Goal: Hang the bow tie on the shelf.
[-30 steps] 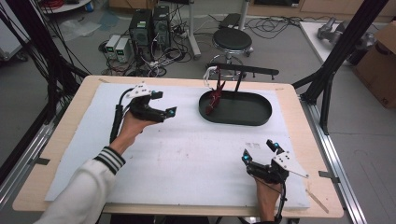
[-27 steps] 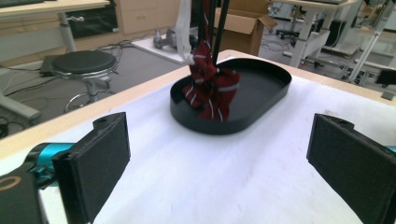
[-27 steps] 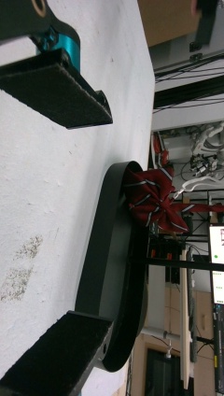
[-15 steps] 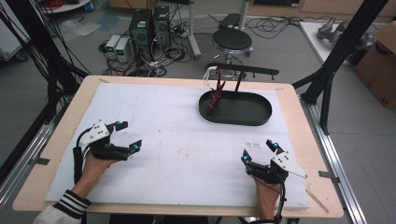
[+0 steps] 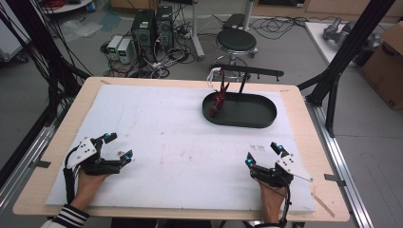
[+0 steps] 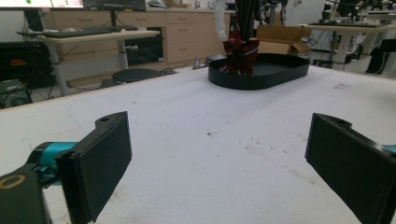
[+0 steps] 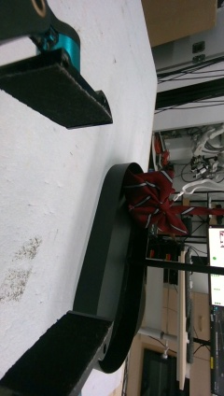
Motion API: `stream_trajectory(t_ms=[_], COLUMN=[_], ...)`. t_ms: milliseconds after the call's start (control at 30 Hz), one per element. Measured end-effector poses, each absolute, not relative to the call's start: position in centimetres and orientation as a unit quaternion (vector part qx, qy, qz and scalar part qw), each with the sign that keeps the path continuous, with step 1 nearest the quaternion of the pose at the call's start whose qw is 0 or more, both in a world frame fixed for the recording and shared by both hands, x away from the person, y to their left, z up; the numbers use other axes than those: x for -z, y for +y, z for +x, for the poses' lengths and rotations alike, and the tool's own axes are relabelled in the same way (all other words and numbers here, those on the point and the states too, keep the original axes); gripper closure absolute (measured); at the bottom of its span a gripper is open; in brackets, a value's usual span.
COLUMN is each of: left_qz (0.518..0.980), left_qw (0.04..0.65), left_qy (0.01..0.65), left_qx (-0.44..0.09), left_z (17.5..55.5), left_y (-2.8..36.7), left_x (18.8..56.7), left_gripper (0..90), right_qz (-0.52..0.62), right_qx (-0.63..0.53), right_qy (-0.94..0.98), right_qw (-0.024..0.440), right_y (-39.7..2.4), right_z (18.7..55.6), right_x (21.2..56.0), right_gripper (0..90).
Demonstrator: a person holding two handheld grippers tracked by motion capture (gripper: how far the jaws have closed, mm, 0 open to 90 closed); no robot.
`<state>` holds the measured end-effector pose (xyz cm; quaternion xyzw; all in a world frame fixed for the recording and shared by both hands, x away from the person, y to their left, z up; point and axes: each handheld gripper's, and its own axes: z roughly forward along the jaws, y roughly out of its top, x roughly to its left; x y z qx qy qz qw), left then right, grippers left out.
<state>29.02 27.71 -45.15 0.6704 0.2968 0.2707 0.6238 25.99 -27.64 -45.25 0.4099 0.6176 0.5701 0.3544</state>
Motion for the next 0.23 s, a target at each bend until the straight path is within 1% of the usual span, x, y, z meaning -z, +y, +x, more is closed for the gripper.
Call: stream_trajectory(t_ms=[233], left_qz=[0.663], left_qw=[0.626], left_qy=[0.304], left_qx=[-0.276], left_z=[28.94], left_y=[27.77], left_x=[45.23], left_gripper=[8.1], right_qz=[0.410], right_qx=[-0.571], right_qy=[0.616], right_qw=[0.356], right_y=[-27.64], right_z=[25.98], right_x=[45.27], right_gripper=[3.1])
